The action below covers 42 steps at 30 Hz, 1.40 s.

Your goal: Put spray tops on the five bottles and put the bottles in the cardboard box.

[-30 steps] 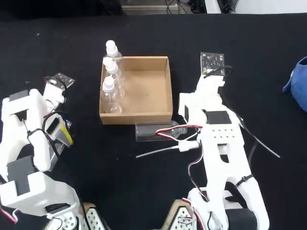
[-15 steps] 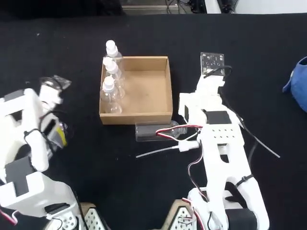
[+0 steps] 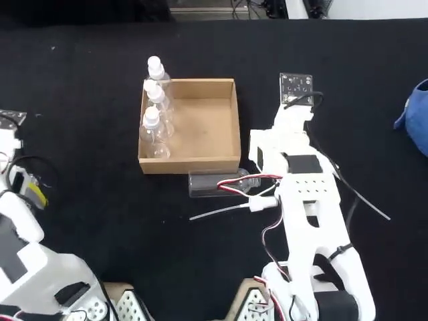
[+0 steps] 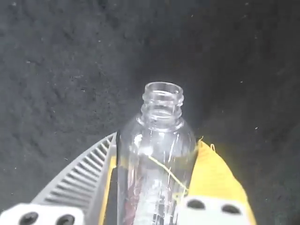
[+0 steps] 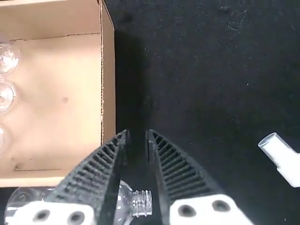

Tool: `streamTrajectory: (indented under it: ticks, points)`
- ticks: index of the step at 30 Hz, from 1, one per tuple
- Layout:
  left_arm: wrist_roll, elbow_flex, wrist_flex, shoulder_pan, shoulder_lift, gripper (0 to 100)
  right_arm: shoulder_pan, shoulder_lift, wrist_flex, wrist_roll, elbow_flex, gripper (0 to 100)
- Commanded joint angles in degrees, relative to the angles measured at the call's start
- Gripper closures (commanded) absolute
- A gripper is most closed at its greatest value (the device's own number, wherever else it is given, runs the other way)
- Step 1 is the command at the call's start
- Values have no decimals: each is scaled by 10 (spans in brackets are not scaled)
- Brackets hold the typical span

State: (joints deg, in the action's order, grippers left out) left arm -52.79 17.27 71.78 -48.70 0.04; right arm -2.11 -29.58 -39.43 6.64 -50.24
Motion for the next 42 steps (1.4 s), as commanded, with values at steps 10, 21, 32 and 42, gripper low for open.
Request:
streamTrajectory:
  ticks: [10, 21, 32, 42]
  points:
    - [-30, 0, -4, -23, -28, 970, 13, -24, 76, 4, -28, 944]
    - [49, 15, -4, 36, -30, 970, 20, -23, 26, -52, 23, 943]
    - [179, -19, 37, 137, -30, 970, 105, 123, -280, -305, 305, 907]
    - [200, -22, 40, 143, -30, 970, 196, 395, -408, -480, 567, 793]
